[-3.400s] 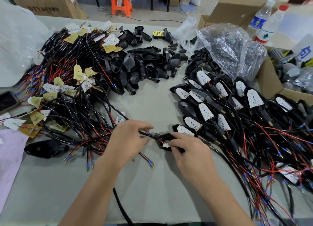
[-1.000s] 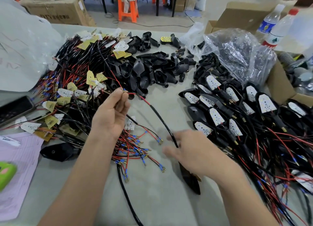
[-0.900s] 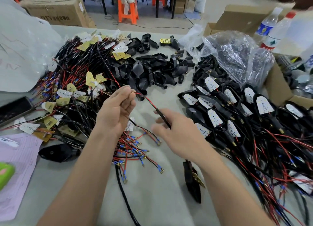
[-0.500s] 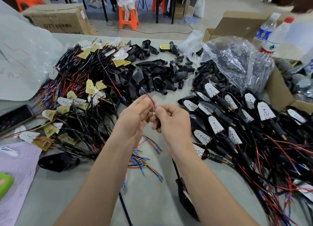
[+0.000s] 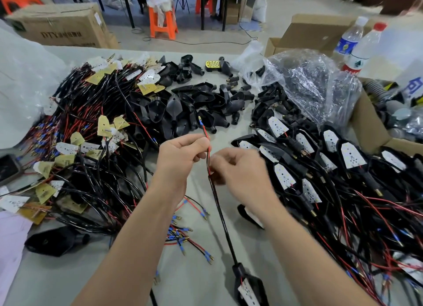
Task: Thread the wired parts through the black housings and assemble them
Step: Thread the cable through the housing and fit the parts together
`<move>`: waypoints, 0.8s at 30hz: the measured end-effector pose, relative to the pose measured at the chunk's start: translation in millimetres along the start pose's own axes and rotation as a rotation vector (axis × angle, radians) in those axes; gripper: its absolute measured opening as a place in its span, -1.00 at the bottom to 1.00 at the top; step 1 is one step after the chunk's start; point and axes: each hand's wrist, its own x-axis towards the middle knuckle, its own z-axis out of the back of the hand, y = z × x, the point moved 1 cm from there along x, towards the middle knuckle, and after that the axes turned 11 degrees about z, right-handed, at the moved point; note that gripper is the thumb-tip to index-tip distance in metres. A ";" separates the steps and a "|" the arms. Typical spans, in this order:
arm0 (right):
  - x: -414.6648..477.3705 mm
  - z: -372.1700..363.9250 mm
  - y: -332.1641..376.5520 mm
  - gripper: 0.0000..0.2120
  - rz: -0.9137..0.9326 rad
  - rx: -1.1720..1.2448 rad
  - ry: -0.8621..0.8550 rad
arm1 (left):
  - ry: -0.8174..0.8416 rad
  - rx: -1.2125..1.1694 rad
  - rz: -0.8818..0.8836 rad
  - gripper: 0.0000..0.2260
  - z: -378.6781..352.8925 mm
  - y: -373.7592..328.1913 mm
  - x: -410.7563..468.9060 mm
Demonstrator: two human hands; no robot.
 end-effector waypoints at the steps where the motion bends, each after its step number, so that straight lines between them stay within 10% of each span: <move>1: 11.1 15.2 3.4 -0.88 0.055 -0.076 -0.026 | -0.021 0.021 0.012 -0.79 0.2 0.9 2.3; 6: 97.0 111.0 21.3 -0.71 0.164 -0.541 -0.168 | -0.203 0.194 0.033 -0.90 7.2 11.1 15.5; 12: 180.8 161.3 -29.4 -0.68 -0.071 -1.256 0.379 | -0.295 0.282 -0.012 -0.77 -1.2 14.6 34.8; 24: 205.4 156.8 -76.8 -0.62 -0.160 -1.238 0.584 | -0.323 0.386 -0.013 -0.80 -14.4 22.4 46.7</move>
